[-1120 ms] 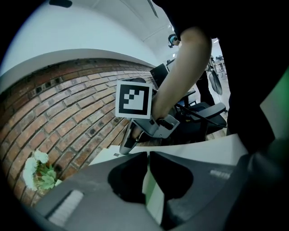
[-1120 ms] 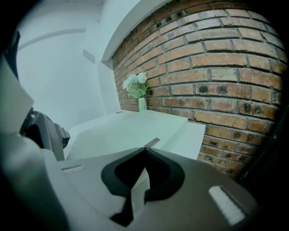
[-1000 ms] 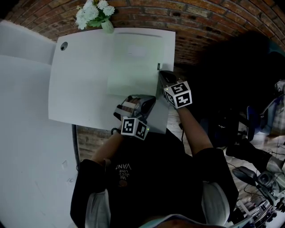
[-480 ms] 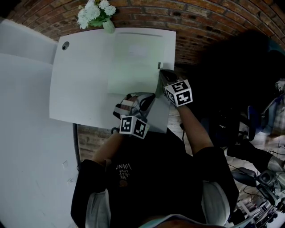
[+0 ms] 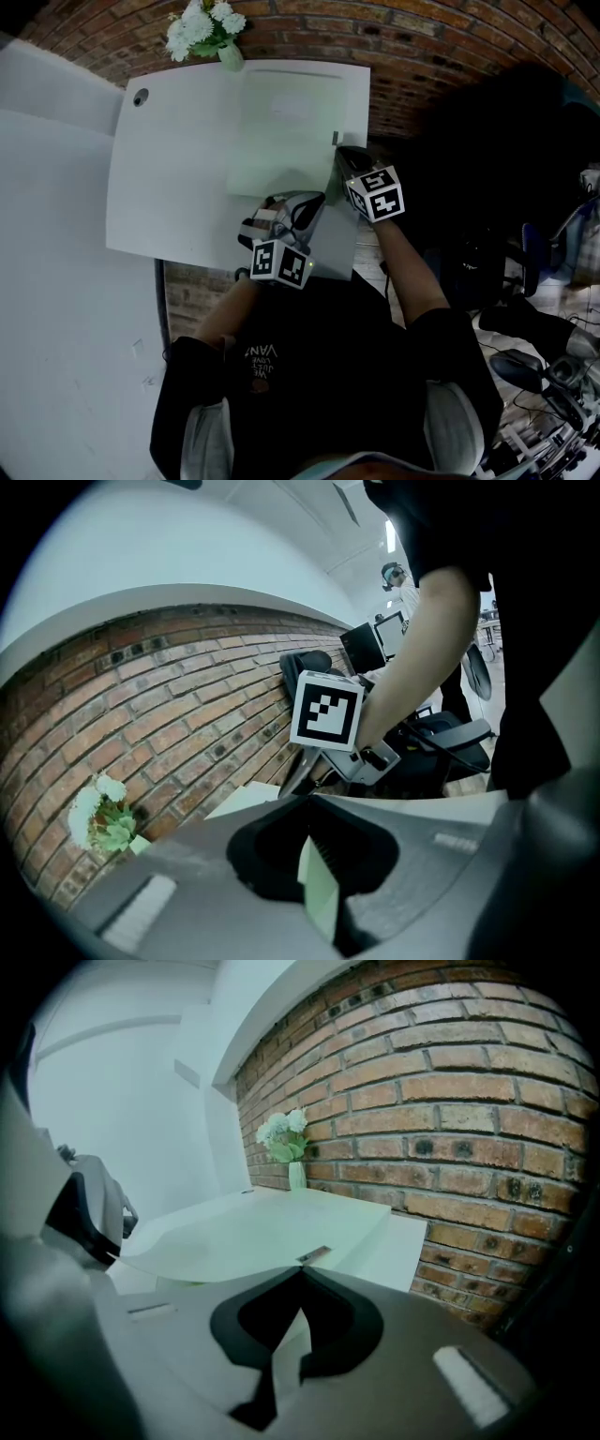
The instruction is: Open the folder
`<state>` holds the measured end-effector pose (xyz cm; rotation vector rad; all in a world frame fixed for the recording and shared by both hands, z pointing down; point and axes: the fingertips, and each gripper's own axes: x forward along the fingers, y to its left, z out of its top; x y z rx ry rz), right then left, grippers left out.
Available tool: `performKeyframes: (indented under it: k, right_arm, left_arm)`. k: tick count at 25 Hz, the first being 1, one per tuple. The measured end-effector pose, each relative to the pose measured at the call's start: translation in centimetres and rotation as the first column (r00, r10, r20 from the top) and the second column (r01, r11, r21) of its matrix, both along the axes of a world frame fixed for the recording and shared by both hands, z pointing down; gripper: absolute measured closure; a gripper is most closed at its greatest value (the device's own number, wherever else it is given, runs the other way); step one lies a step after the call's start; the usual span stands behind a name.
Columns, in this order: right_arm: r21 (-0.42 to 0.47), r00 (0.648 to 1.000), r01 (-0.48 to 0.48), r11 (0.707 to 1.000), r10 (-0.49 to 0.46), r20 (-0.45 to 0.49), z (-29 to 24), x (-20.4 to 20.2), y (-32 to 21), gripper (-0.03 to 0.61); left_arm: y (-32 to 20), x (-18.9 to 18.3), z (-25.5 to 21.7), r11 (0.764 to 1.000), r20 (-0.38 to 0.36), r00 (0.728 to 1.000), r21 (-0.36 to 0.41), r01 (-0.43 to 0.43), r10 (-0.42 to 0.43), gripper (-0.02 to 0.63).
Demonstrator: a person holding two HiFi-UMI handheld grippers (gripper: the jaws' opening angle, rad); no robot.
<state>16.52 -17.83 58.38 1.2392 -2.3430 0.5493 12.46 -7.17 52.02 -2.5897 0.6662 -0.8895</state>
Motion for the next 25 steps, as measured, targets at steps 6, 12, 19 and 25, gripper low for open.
performKeyframes:
  k: [6,12,19,25]
  right_arm:
    - [-0.012,1.000,0.006,1.000,-0.006,-0.010,0.1,0.0,0.0,0.580]
    - [-0.017,1.000,0.002,1.000,-0.003,-0.010,0.1,0.0,-0.1,0.580]
    - [-0.021,1.000,-0.006,1.000,0.006,-0.010,0.1,0.0,0.0,0.580]
    - [-0.027,1.000,-0.007,1.000,0.006,-0.019,0.2,0.1,-0.1,0.580]
  left_arm:
    - [-0.2,-0.1,-0.7,1.000,-0.030,0.999,-0.004,0.018,-0.018,0.612]
    - [-0.7,-0.8,-2.9,0.999,-0.078,0.996,0.027,0.041,-0.039,0.611]
    - [-0.5,-2.0,-4.1,0.997,-0.099,0.993,0.042,0.069,-0.064,0.611]
    - [-0.7,-3.5,-5.8,0.992,-0.138,0.986,0.063,0.107,-0.098,0.611]
